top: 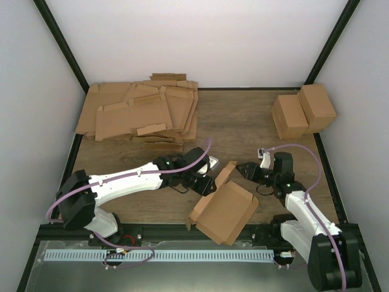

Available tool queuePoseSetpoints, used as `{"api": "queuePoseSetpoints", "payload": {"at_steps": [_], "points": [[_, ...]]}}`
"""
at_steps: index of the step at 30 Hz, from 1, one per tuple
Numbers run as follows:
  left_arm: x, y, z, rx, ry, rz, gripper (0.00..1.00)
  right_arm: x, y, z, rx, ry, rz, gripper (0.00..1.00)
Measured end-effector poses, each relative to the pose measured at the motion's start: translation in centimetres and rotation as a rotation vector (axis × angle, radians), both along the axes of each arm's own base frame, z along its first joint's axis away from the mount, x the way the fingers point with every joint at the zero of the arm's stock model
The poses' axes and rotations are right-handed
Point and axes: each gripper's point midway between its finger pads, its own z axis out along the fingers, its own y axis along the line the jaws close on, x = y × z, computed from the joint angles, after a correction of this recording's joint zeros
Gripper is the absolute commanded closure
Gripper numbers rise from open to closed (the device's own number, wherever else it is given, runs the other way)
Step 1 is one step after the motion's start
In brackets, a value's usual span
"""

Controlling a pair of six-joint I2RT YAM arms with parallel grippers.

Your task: Fold the paper box

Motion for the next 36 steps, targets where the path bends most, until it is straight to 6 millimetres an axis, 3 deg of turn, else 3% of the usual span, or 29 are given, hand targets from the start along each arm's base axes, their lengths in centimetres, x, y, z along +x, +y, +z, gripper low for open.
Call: {"api": "queuePoseSetpoints", "payload": {"at_steps": [5, 15, 25, 36], "points": [[0.2, 0.0, 0.1, -0.003, -0.001, 0.013, 0.6, -1.1, -0.3, -0.5, 0.016, -0.085, -0.024, 0.52], [0.5, 0.1, 0.0, 0.006, -0.014, 0.027, 0.6, -1.8, -0.4, 0.8, 0.02, -0.332, -0.013, 0.5], [0.7, 0.1, 0.1, 0.006, -0.022, 0.032, 0.6, -2.3, 2.0, -0.6, -0.011, -0.341, 0.081, 0.51], [0.9, 0.0, 0.4, 0.005, -0.034, 0.039, 0.6, -0.3, 1.9, -1.1, -0.091, -0.362, 0.06, 0.42]]}}
